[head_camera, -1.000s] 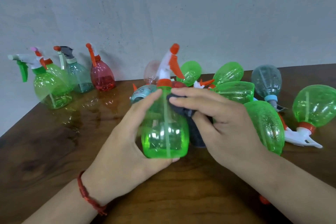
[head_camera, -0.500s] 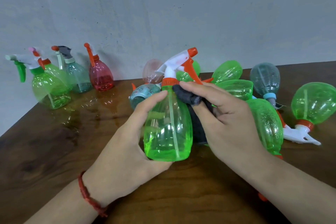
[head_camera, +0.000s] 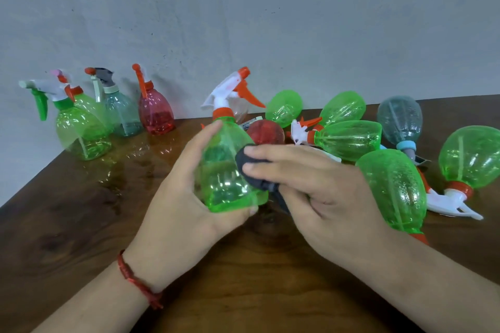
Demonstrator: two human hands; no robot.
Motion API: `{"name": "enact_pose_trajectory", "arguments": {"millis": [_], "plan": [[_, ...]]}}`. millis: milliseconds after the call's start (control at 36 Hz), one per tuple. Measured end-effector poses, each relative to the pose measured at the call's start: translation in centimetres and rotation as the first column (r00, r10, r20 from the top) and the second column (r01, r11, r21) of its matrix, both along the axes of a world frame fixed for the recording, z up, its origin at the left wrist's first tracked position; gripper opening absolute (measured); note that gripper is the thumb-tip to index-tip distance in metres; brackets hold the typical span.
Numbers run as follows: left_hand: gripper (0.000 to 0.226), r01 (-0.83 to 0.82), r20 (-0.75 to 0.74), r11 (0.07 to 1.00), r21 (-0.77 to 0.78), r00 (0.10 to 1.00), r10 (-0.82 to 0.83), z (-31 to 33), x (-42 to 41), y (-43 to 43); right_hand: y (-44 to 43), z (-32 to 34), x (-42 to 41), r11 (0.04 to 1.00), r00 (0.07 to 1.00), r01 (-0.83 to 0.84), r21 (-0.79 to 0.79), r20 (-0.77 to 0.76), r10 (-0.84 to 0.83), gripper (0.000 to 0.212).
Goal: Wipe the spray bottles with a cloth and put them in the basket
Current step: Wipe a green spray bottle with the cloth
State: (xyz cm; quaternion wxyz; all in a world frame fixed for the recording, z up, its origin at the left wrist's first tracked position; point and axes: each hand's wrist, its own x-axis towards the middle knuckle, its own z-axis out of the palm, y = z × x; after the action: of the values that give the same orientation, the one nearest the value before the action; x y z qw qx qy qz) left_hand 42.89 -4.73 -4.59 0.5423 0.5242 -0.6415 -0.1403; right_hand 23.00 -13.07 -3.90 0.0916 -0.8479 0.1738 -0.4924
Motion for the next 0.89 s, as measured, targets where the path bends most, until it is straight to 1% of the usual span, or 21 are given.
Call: {"name": "enact_pose_trajectory", "arguments": {"millis": [28,56,83,111,139,222,250,306,361,417,472,528,556,639,694,806,889], "plan": [[0.114,-0.038,-0.060,0.998,0.056,0.997,0.041,0.0,0.3,-0.8,0.3,0.3,-0.1,0.999,0.999,-0.042,-0.004,-0.028,0.042,0.043],[0.114,-0.021,-0.085,0.999,0.035,0.996,0.024,-0.1,0.4,-0.8,0.6,0.7,0.0,0.997,0.996,-0.069,-0.018,-0.063,0.067,0.044],[0.112,-0.007,-0.121,0.999,0.047,0.993,0.012,0.2,0.4,-0.9,0.5,0.6,0.0,0.997,0.991,-0.077,-0.019,-0.109,0.075,0.045],[0.111,-0.022,-0.114,0.999,0.034,0.993,0.026,0.1,0.5,-1.0,0.4,0.4,0.1,0.996,0.987,-0.081,-0.034,-0.142,0.075,0.045],[0.110,-0.018,-0.142,0.998,0.061,0.990,0.027,0.1,0.4,-1.0,0.3,0.4,0.0,0.996,0.985,-0.078,-0.033,-0.160,0.072,0.043],[0.107,-0.053,-0.223,0.992,0.114,0.972,0.077,0.1,0.3,-1.5,0.2,0.2,-0.1,0.995,0.982,-0.096,-0.030,-0.167,0.089,0.040],[0.106,-0.028,-0.255,0.993,0.119,0.965,0.058,0.2,0.0,-1.5,0.2,0.2,-0.1,0.995,0.983,-0.094,-0.029,-0.158,0.088,0.040],[0.106,-0.008,-0.233,0.992,0.129,0.972,0.038,0.4,-0.1,-1.3,0.1,-0.1,0.1,0.997,0.989,-0.071,-0.021,-0.129,0.068,0.042],[0.110,0.001,-0.151,0.994,0.111,0.988,0.016,0.2,0.0,-1.1,-0.1,-0.3,0.2,1.000,0.996,-0.027,-0.004,-0.080,0.027,0.043],[0.111,-0.020,0.012,0.996,0.081,1.000,0.019,-0.2,0.1,-0.9,-0.4,-0.3,0.1,1.000,1.000,0.007,0.030,-0.022,-0.006,0.041],[0.111,-0.050,0.196,0.998,0.026,0.980,0.044,-0.4,-0.2,-0.8,-0.6,-0.2,0.1,0.997,0.999,0.024,0.074,0.029,-0.027,0.041],[0.110,-0.041,0.298,0.999,-0.032,0.953,0.048,-0.3,-0.4,-0.8,-0.9,0.0,0.1,0.987,0.997,0.038,0.154,0.062,-0.048,0.045],[0.112,-0.025,0.300,0.999,-0.039,0.953,0.035,-0.3,-0.5,-0.7,-1.0,0.0,0.1,0.980,0.995,0.044,0.194,0.077,-0.059,0.046],[0.124,0.029,0.193,0.999,0.018,0.981,-0.032,-0.4,-0.3,-0.6,-1.1,0.2,0.1,0.947,0.989,0.025,0.320,0.131,-0.070,0.042],[0.123,0.042,0.171,0.998,0.036,0.984,-0.048,-0.3,-0.2,-0.6,-1.0,0.2,0.2,0.930,0.986,0.001,0.367,0.155,-0.062,0.040],[0.119,0.130,0.082,0.987,0.091,0.987,-0.138,-0.1,-0.4,-0.5,-1.0,0.1,0.2,0.926,0.981,-0.022,0.377,0.188,-0.053,0.042],[0.116,0.163,0.094,0.981,0.109,0.980,-0.173,0.0,-0.7,-0.4,-1.1,0.1,0.1,0.935,0.979,-0.034,0.353,0.200,-0.040,0.045]]}}
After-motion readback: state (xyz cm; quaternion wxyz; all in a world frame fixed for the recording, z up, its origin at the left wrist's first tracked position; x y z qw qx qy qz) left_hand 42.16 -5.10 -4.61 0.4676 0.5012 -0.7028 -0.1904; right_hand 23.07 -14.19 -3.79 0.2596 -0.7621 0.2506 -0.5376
